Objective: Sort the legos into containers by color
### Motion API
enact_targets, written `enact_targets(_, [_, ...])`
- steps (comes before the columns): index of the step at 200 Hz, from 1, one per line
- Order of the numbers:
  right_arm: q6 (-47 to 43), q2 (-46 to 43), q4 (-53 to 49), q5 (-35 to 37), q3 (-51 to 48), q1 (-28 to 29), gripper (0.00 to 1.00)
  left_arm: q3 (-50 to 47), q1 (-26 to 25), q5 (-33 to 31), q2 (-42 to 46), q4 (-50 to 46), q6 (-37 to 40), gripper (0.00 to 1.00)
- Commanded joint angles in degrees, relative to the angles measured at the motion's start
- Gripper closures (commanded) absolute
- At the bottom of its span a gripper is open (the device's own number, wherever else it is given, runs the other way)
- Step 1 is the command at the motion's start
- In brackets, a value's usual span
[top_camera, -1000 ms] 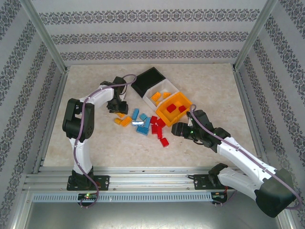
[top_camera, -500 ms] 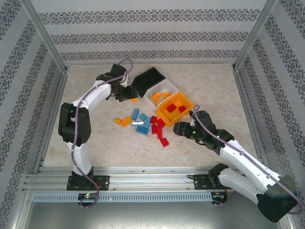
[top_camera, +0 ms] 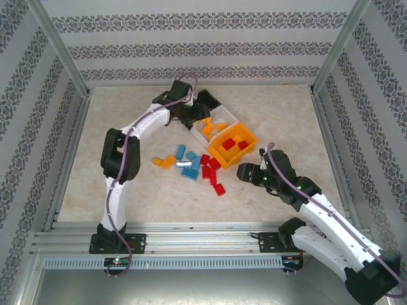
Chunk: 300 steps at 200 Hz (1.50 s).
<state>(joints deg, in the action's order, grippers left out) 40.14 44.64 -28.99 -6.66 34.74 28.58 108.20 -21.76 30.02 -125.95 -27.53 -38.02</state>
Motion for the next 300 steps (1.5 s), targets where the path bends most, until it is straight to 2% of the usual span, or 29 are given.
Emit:
enact_targets(1, [-0.3, -1.5, -1.7, 1.3, -0.8, -0.8, 0.31, 3.2, -0.5, 1.2, -1.8, 1.2, -1.0, 0.50])
enact_targets(43, [0.2, -1.4, -0.8, 1.1, -1.5, -1.0, 0.30, 3.4, -1.1, 1.5, -3.4, 1.0, -1.0, 0.47])
enact_targets(116, [0.6, -0.3, 0.2, 0.0, -1.6, -1.0, 0.30, 3.2, -1.1, 0.6, -2.3, 0.0, -0.1, 0.31])
enact_targets(150, [0.1, 1.0, 0.5, -2.5, -1.4, -0.9, 0.31, 2.7, -1.0, 0.3, -0.4, -0.8, 0.7, 0.30])
enact_targets(183, [-1.5, 4.2, 0.4, -7.0, -0.6, 0.2, 0.31, -1.6, -1.1, -2.2, 6.5, -2.2, 3.6, 0.29])
enact_targets(221, [-3.6, 8.5, -0.8, -9.3, 0.3, 4.8, 0.30, -12.0, -1.0, -8.1, 18.7, -6.1, 10.2, 0.28])
enact_targets(259, [-5.1, 15.2, -1.1, -7.9, 1.6, 11.1, 0.30, -22.7, -1.0, -15.8, 29.4, -13.7, 17.4, 0.25])
enact_targets(300, [-8.8, 26.6, -4.8, -3.1, 8.9, 17.7, 0.30, -32.6, -1.0, -24.2, 36.3, -21.8, 21.2, 0.22])
